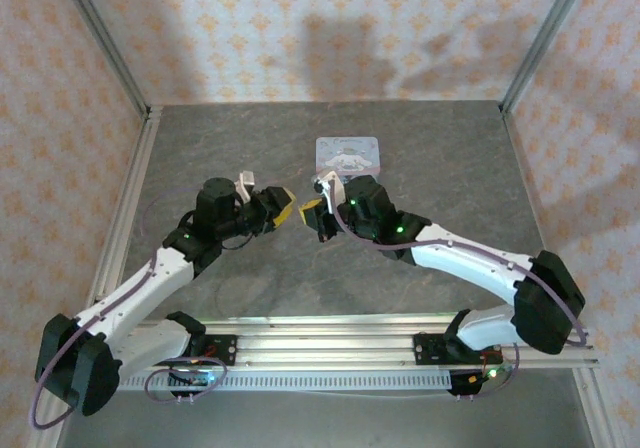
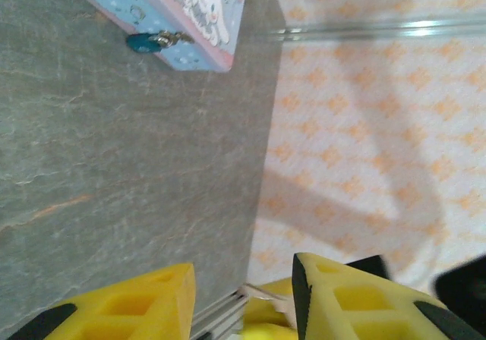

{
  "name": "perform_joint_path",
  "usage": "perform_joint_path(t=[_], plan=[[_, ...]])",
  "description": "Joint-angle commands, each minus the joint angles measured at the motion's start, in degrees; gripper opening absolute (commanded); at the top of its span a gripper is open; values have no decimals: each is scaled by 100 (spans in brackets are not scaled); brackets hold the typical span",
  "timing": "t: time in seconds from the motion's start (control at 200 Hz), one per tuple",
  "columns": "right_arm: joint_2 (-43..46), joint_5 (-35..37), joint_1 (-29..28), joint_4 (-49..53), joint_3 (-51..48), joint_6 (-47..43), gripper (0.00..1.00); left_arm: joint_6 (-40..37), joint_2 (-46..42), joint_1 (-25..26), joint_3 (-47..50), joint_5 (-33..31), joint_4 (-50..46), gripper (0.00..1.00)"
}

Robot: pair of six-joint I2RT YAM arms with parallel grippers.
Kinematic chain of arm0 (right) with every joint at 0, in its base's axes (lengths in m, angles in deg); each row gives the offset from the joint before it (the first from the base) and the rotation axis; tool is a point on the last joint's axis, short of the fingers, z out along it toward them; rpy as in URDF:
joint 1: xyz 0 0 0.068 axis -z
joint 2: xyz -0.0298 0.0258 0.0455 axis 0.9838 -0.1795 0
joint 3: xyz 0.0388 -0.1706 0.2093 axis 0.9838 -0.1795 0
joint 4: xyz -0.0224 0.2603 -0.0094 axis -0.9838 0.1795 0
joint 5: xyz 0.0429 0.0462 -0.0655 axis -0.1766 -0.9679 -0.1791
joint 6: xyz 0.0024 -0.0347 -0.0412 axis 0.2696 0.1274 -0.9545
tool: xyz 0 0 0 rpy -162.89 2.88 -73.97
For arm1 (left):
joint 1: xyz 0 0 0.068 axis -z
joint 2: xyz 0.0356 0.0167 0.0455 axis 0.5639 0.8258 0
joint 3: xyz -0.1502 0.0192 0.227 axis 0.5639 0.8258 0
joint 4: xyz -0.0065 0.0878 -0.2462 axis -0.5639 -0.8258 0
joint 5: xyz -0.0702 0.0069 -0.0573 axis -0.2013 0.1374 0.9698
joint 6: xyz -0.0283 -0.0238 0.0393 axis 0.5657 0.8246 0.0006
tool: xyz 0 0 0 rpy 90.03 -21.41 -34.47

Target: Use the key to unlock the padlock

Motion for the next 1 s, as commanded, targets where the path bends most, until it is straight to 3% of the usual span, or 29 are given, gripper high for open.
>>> perform_joint_path(t=[0.0,0.656,0.996], plan=[[-51,-138,24,-413,119,82,0,651,-252,7,136,-474,191,39],[-170,-311,24,-820,-33,280,0,1220,56,156,251,-401,787,37],[-176,-328,24,-896,-64,344,0,1356,56,174,297,-386,940,32]])
